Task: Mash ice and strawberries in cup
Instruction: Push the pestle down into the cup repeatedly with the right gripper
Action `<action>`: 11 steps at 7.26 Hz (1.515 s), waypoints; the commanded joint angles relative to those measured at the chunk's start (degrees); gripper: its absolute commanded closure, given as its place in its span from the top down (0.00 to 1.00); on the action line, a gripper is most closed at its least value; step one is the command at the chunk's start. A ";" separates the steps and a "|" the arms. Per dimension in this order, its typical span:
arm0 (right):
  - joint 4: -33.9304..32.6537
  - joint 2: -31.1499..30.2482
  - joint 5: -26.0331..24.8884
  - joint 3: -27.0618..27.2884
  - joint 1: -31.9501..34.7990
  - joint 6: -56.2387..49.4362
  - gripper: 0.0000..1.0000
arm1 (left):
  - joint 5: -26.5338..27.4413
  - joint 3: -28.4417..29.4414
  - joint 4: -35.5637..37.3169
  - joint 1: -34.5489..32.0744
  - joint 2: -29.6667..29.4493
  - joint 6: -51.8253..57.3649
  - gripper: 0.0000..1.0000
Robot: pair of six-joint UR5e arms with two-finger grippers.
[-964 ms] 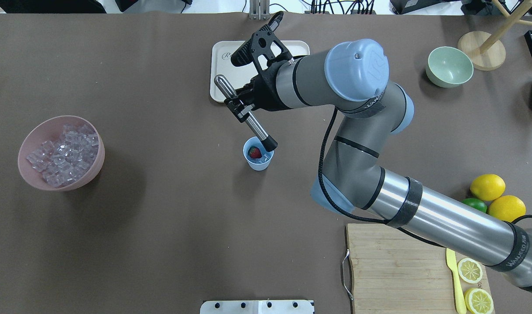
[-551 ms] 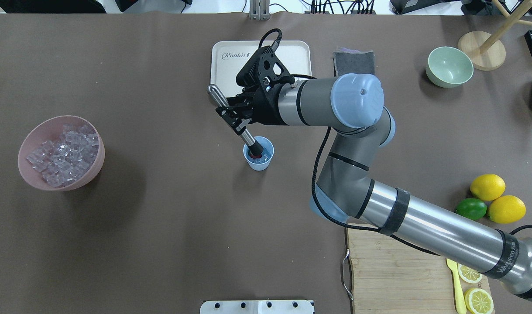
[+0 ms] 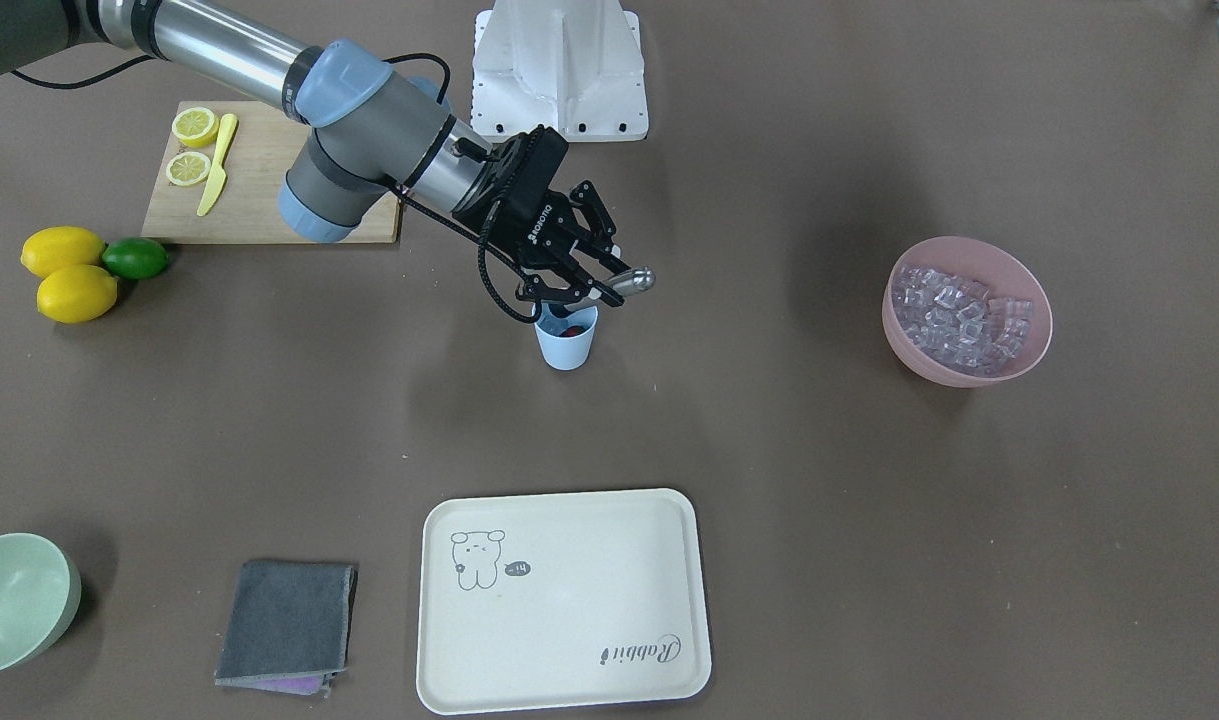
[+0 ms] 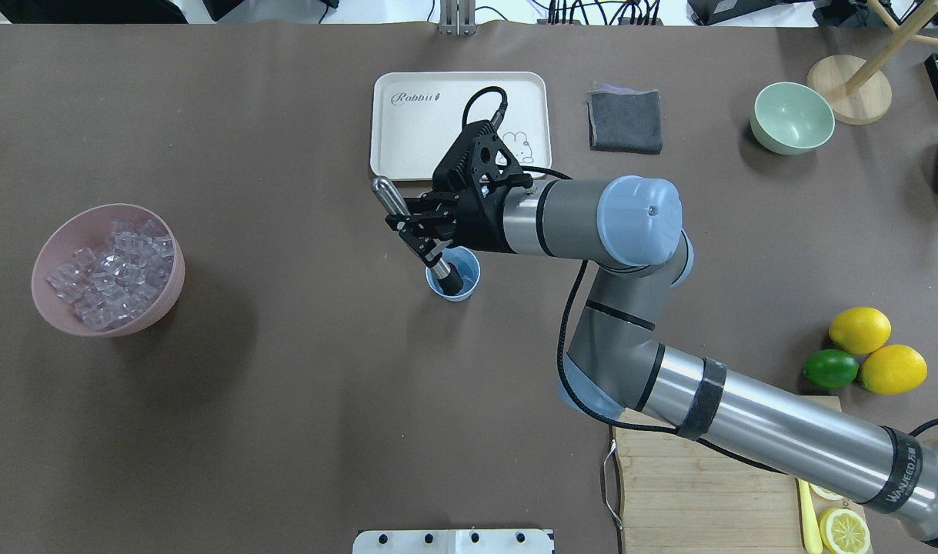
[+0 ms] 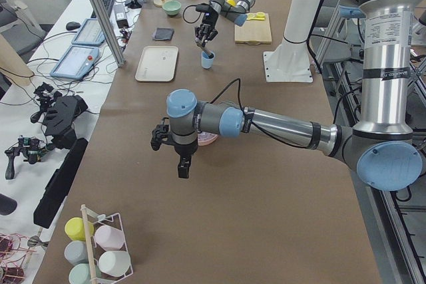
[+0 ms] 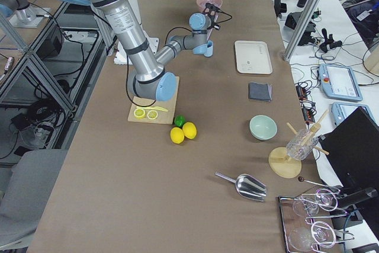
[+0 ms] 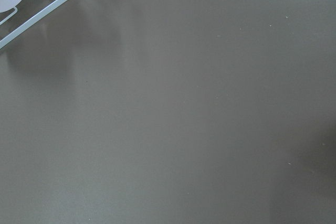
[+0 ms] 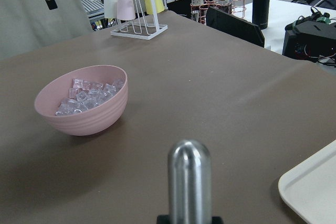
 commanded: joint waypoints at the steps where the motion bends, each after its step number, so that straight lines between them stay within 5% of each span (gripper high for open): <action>1: 2.20 0.22 -0.32 -1.26 -0.30 0.18 0.00 | 0.06 -0.06 -0.09 0.00 0.05 0.01 0.98; 8: -10.36 5.59 0.64 5.33 2.78 4.76 0.00 | -0.03 -0.15 -0.09 0.00 -0.04 0.01 0.98; 9: -9.93 5.06 0.73 4.81 2.78 4.41 0.00 | -0.03 -0.15 -0.18 0.09 -0.04 0.01 0.98; 11: 1.69 4.97 0.21 -3.66 2.43 4.32 0.00 | 0.06 0.02 -0.62 0.09 -0.04 0.01 0.98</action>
